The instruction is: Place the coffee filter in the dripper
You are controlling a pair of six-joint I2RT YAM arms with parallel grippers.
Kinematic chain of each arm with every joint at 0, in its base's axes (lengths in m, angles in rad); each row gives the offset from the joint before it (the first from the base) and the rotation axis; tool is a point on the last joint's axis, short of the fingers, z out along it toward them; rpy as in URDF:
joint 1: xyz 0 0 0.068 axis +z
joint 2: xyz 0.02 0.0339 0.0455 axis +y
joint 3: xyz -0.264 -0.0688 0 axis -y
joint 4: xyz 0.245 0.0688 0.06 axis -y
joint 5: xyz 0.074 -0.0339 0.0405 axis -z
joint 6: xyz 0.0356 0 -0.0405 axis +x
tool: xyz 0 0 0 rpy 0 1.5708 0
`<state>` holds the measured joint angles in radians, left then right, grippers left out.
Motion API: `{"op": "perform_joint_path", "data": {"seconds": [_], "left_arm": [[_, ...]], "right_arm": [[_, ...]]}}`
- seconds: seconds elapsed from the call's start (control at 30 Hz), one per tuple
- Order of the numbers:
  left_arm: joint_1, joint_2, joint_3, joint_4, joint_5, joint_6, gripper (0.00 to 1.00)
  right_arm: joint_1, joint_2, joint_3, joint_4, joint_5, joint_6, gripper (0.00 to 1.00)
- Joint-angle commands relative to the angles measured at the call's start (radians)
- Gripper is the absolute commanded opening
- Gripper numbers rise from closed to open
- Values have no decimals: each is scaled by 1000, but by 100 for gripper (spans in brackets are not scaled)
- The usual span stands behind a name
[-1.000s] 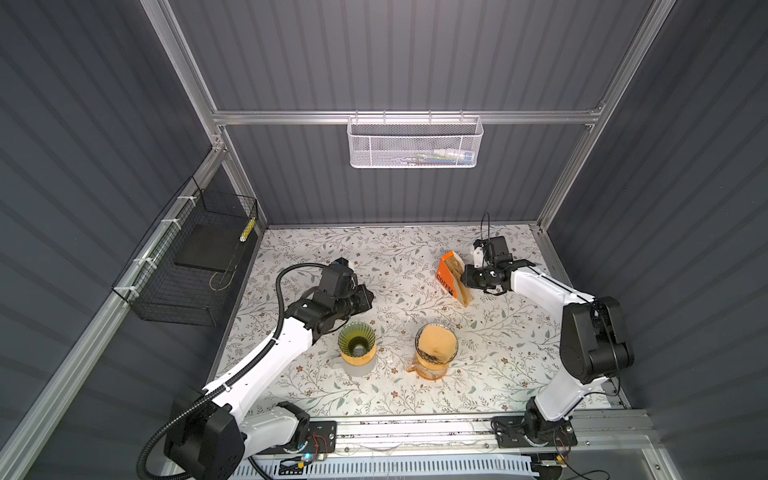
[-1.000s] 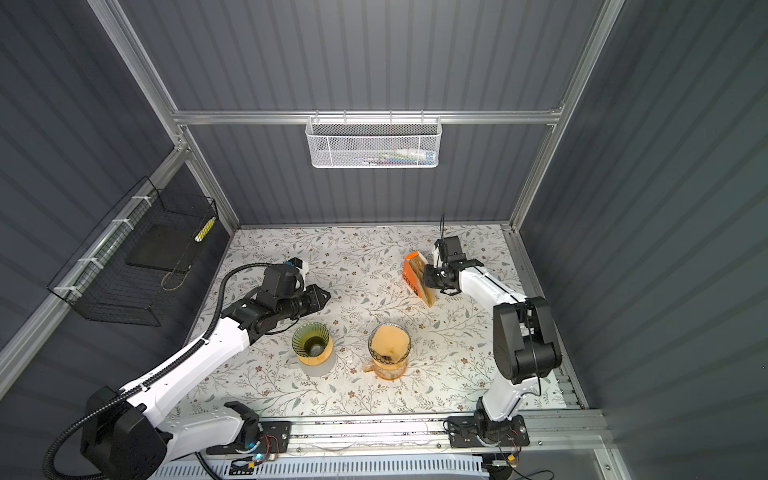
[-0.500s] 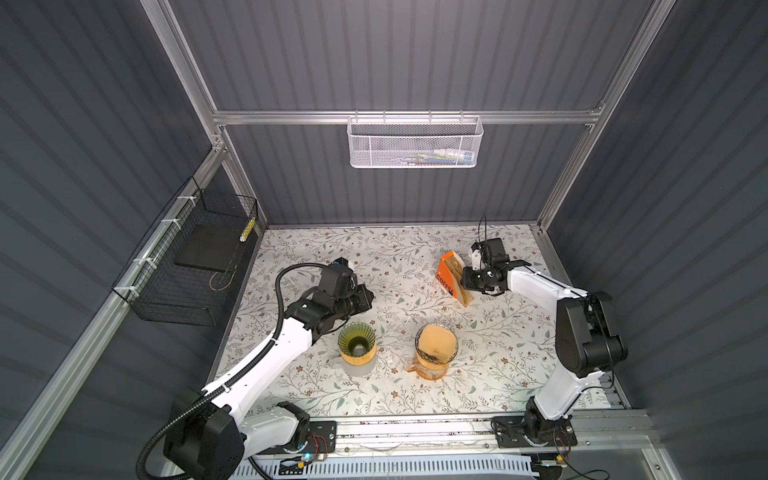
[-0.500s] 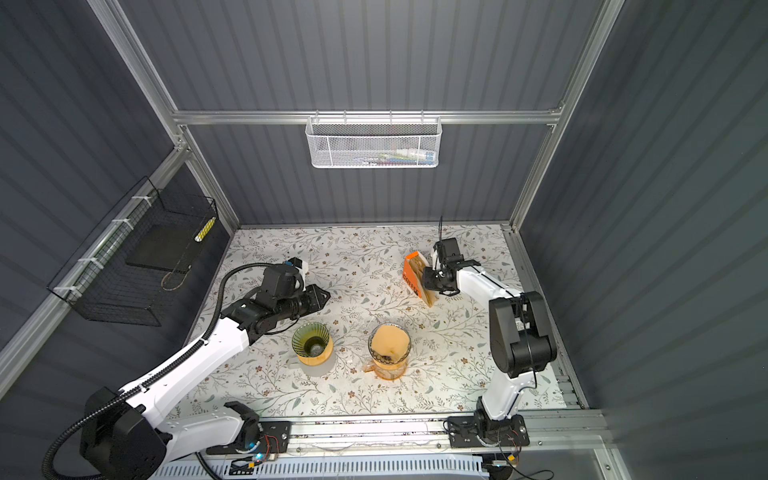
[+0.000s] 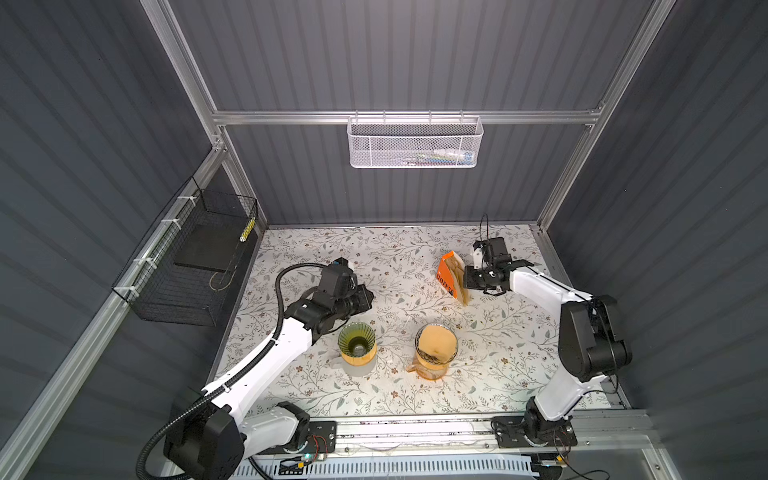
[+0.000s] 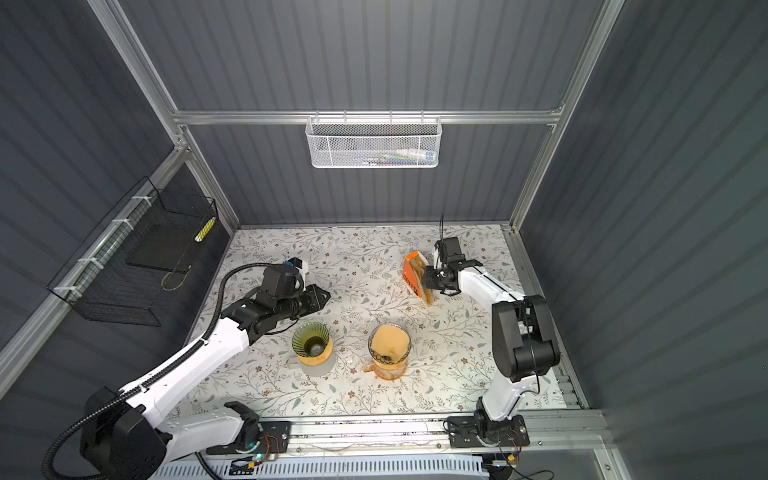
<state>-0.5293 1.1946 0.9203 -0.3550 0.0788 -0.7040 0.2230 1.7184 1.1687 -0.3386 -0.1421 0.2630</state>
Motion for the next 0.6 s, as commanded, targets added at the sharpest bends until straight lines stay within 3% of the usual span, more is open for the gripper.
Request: {"op": "perform_joint_path", "data": {"seconds": [0.0,0.57], "left_arm": [[-1,-20,-11,-15,-2,1,23],[-1,-17,-5,-19,-1,5,23]], "right_arm": [[-1,-31,-14,-24,19,-13,5],[-1,-32,-6,1,16,2,5]]}}
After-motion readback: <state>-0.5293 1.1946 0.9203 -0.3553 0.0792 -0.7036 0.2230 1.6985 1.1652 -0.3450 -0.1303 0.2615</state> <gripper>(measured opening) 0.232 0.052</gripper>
